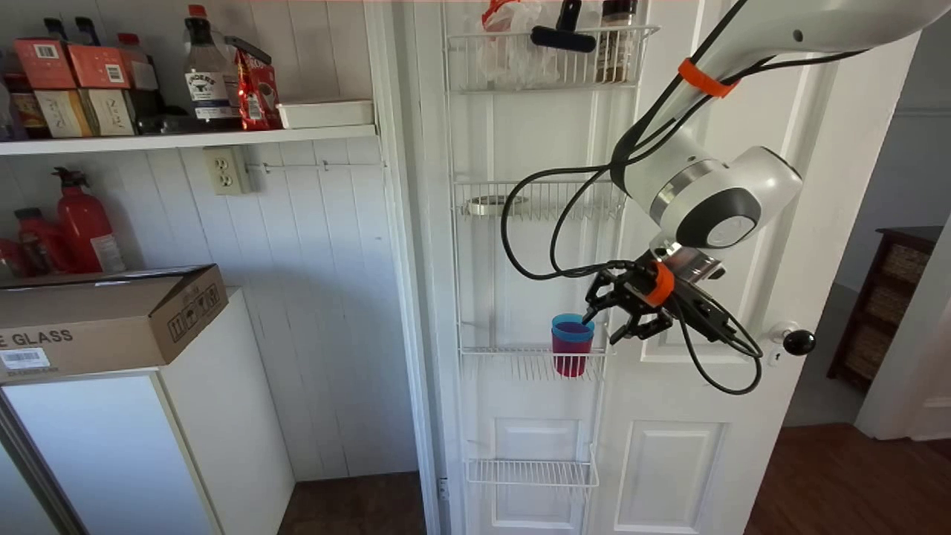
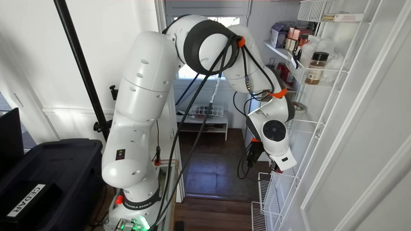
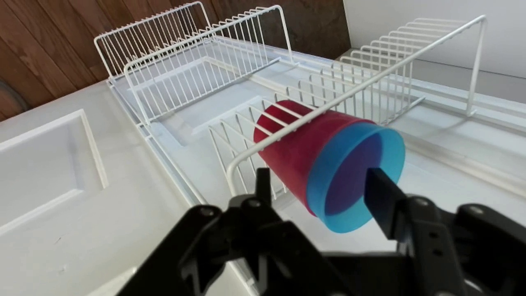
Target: Unstack the cups
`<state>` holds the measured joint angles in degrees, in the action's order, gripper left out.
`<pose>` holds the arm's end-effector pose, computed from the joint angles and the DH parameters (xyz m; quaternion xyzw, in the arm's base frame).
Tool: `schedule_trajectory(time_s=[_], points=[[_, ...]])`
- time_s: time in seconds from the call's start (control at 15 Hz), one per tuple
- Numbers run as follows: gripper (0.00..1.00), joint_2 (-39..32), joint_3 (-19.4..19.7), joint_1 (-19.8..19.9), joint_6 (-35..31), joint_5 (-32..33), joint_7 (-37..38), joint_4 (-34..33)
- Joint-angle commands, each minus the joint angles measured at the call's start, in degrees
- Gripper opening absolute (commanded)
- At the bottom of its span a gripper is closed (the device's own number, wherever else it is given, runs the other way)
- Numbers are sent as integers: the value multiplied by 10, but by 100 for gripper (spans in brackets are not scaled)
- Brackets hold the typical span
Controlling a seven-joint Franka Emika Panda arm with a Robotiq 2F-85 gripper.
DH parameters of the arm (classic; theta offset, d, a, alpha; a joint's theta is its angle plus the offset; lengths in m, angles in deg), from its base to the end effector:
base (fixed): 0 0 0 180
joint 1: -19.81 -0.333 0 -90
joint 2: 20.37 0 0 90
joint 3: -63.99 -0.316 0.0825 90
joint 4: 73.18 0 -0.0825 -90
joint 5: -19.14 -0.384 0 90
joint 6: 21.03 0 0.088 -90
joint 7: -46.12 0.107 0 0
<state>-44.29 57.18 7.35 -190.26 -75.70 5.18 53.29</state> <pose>0.5121 0.1108 0.1852 -0.9182 0.2728 -0.1455 0.2476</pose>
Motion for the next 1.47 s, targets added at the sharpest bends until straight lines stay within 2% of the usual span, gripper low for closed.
schedule_trajectory(time_s=[0.0,0.13,0.27,0.33,0.4,0.67,0.73,1.13,1.2,1.27,1.4], points=[[42,-24,-5,-13,-29,-33,-4,-21],[29,-26,-4,-16,-34,-36,-1,-19],[29,-27,-3,-17,-38,-35,1,-19],[20,-26,-3,-17,-41,-33,3,-20],[24,-26,-3,-17,-42,-33,3,-20],[1,-23,-2,-17,-51,-27,8,-15],[0,-22,-2,-17,-56,-28,9,-14],[1,-16,-3,-16,-67,-43,-7,-17],[27,-16,-3,-16,-68,-51,-13,-21],[27,-16,-4,-17,-68,-62,-18,-25],[37,-16,-3,-19,-65,-97,-37,-35]])
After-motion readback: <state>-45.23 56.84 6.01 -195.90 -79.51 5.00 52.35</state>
